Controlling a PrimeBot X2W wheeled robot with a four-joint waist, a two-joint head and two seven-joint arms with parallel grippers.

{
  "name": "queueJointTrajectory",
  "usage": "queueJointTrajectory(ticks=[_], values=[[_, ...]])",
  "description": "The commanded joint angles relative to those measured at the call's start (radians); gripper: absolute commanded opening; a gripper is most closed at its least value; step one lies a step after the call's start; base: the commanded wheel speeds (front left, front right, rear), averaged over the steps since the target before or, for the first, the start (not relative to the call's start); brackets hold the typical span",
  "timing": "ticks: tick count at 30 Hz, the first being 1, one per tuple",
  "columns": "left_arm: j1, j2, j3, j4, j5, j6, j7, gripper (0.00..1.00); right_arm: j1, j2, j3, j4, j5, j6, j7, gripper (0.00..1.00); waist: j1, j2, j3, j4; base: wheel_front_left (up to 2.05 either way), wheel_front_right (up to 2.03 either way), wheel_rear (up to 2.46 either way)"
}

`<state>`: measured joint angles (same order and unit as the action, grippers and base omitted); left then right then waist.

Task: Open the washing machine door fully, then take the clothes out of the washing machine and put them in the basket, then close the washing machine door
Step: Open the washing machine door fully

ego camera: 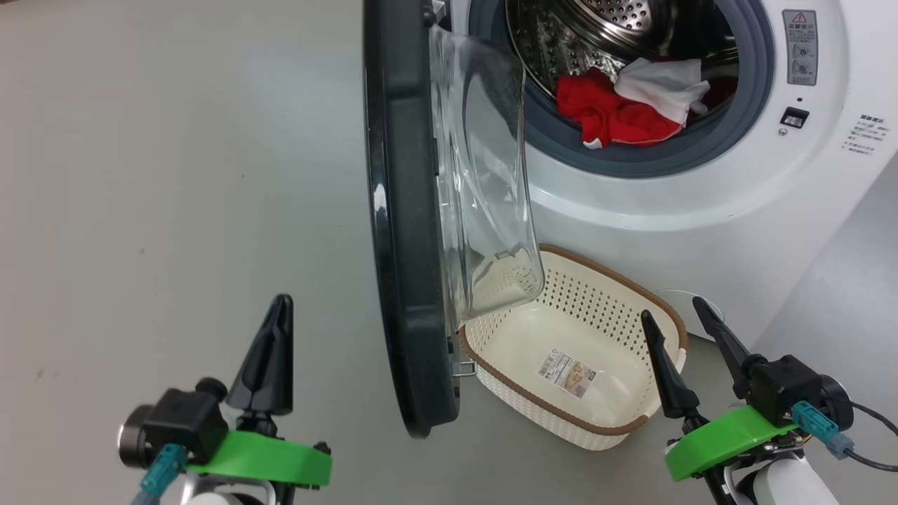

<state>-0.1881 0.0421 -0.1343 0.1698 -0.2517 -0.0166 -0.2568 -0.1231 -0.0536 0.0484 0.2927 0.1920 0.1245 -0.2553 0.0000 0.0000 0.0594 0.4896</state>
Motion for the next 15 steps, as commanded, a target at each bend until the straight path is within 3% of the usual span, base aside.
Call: queueJointTrajectory(ticks=[1,15], values=[[-0.047,0.008,0.035,-0.038,0.014,0.006,-0.005,0.00,-0.016,0.003,0.027,-0.019,0.008,0.006,-0.006,1.00,0.0000,0.0000,-0.001,0.000,0.00,0.00,0.00],[-0.150,0.008,-0.017,-0.308,0.015,-0.011,0.009,0.00,-0.019,0.003,0.032,-0.014,0.008,0.006,-0.006,1.00,0.0000,0.0000,-0.005,-0.009,0.00,0.00,0.00]])
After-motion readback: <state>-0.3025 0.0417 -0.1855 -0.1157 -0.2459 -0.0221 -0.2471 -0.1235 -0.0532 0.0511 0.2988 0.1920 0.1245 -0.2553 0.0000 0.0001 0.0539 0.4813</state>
